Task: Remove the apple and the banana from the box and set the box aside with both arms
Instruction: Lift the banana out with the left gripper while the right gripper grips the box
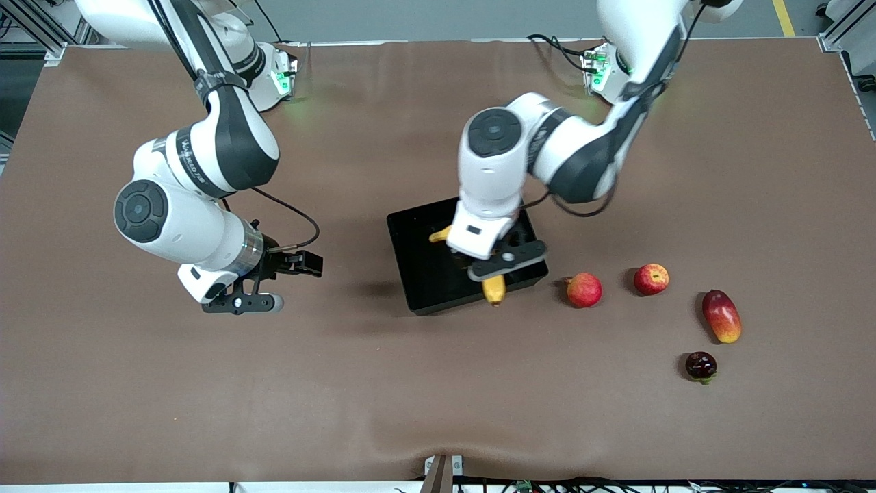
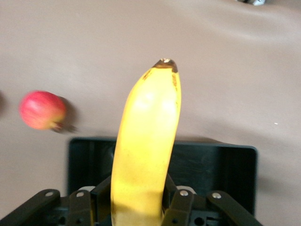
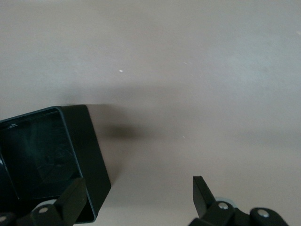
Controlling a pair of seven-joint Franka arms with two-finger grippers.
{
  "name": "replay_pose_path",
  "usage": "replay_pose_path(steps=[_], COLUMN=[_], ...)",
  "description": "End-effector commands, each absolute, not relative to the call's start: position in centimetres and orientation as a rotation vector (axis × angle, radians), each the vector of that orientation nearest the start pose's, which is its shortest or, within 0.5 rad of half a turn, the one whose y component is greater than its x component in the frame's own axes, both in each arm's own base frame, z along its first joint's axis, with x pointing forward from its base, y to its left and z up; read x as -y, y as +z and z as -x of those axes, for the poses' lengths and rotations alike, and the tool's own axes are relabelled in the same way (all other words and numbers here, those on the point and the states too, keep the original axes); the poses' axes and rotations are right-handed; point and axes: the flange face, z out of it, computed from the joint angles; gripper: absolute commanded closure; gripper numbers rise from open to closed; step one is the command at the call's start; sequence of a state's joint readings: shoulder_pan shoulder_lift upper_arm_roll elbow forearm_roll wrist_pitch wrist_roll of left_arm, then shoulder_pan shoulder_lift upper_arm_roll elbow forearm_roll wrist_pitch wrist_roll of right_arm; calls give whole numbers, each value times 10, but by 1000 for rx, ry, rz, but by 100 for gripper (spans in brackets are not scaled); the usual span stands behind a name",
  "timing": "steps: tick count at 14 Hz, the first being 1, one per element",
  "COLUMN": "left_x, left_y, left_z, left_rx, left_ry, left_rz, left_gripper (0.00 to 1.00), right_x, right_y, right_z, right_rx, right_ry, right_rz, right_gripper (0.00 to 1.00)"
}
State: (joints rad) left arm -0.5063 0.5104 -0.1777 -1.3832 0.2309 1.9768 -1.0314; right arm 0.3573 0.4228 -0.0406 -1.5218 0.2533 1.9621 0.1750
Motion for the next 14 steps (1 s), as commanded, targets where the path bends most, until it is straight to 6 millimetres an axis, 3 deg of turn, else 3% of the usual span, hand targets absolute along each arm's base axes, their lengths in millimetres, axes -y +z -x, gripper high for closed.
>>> replay_pose_path(steps=[1,4,5,6,8,10,12,14], left_x=[354,262,227,192,138,97,62,41], left_y=[449,438,432,426,409,375,342,317], left_z=[-580,-597,-605,-615,-634,-653,-667,-670], left_rx=[367,197,120,57,-68,-164,-292,-472], left_ry=[-201,-126,-93,-66,-42,-45,-58,-6], left_rz=[3071,3031,3021,3017,3019,3024,3028,3013], left_gripper=[100,100,100,100,100,100,100,100], right_x=[-247,-279,-298,-318,-332,-363,-381,-396], right_y=[423,423,422,409,383,344,297,267], right_z=[-637,-629,-621,-615,-616,-608,-601,-583], right_rx=[278,408,445,471,477,538,567,607], right_ry=[-65,-108,-107,-87,-74,-83,-86,-22], right_rz=[2871,2854,2855,2852,2855,2861,2872,2884], right_gripper=[0,0,0,0,0,0,0,0])
